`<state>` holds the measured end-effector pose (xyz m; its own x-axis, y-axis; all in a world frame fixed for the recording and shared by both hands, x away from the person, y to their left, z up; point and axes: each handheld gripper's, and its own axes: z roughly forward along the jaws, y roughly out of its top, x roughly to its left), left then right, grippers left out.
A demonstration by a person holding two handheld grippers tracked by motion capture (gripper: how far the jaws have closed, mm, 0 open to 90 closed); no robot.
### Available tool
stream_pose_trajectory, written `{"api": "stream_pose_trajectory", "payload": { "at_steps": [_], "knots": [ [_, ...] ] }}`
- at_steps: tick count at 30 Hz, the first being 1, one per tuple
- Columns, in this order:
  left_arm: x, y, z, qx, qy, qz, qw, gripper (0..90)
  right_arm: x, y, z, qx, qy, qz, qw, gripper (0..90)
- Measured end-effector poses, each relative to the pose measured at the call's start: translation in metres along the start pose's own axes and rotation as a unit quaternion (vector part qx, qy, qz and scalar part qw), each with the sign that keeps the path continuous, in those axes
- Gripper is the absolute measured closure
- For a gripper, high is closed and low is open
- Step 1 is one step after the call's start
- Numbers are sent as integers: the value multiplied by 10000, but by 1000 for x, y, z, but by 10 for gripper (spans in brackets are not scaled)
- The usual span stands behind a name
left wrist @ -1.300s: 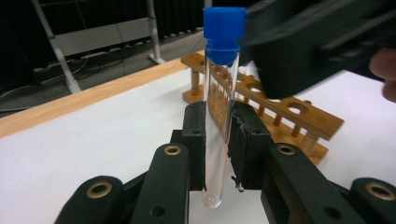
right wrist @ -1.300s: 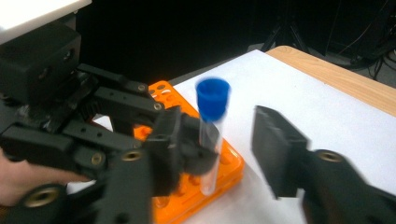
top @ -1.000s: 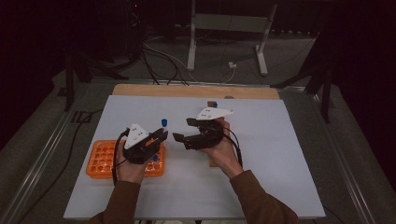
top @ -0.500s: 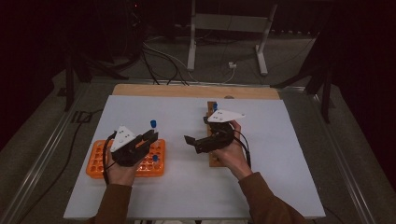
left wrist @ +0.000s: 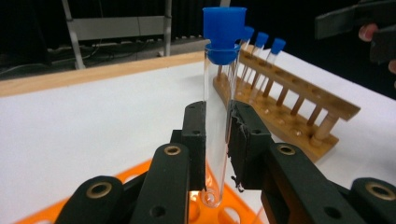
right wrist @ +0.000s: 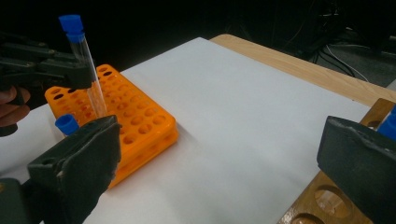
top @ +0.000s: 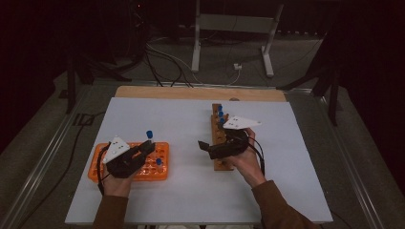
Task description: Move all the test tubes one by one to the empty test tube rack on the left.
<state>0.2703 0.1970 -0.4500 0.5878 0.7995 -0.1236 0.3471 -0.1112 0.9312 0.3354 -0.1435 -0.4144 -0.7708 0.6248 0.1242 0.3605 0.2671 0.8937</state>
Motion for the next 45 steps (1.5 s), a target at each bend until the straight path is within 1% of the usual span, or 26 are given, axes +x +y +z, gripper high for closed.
{"api": "stream_pose_trajectory", "payload": {
  "at_steps": [2, 7, 10, 13, 16, 17, 20, 24, 26, 29, 32, 34, 38, 43, 45],
  "knots": [
    [0, -5, -2, 47, -20, 0, 10000, 785, -1, -2, -1, 0, -9, 17, 10000, 0],
    [2, -17, -7, 110, -87, -89, 9999, 785, -4, -6, -4, -6, -25, 61, 10000, 0],
    [2, -21, -9, 144, -137, -110, 9997, 784, -5, -8, -5, 8, -35, 65, 10000, 0],
    [0, -25, -10, 204, -148, -76, 9997, 784, -6, -10, -5, -2, -40, 84, 10000, 0],
    [0, -28, -12, 219, -195, -101, 9995, 784, -6, -11, -5, -1, -32, 97, 9999, 0],
    [-1, -29, -12, 265, -218, -90, 9994, 784, -6, -12, -5, -1, -31, 99, 9999, 0],
    [-2, -33, -12, 402, -230, 10, 9989, 783, -8, -14, -6, 1, -27, 121, 9999, 0],
    [-3, -37, -11, 618, -246, 134, 9977, 783, -9, -16, -8, -10, -40, 147, 9999, 0],
    [-5, -39, -10, 748, -240, 240, 9966, 783, -10, -16, -9, -17, -43, 142, 9999, 0],
    [-6, -42, -9, 876, -225, 306, 9954, 783, -11, -17, -9, -21, -44, 159, 9999, 0],
    [-6, -42, -9, 908, -221, 301, 9952, 783, -10, -18, -8, -18, -32, 165, 9999, 0],
    [-7, -43, -9, 940, -202, 353, 9947, 783, -10, -18, -7, -4, -26, 161, 9999, 0],
    [-9, -45, -7, 1043, -157, 461, 9934, 783, -9, -19, -6, -3, -14, 156, 9999, 0],
    [-12, -47, -4, 1218, -116, 579, 9908, 783, -9, -20, -5, 12, -8, 167, 9999, 0],
    [-13, -47, -3, 1252, -110, 631, 9901, 782, -10, -20, -5, 7, -13, 170, 9999, 0]
  ]
}}
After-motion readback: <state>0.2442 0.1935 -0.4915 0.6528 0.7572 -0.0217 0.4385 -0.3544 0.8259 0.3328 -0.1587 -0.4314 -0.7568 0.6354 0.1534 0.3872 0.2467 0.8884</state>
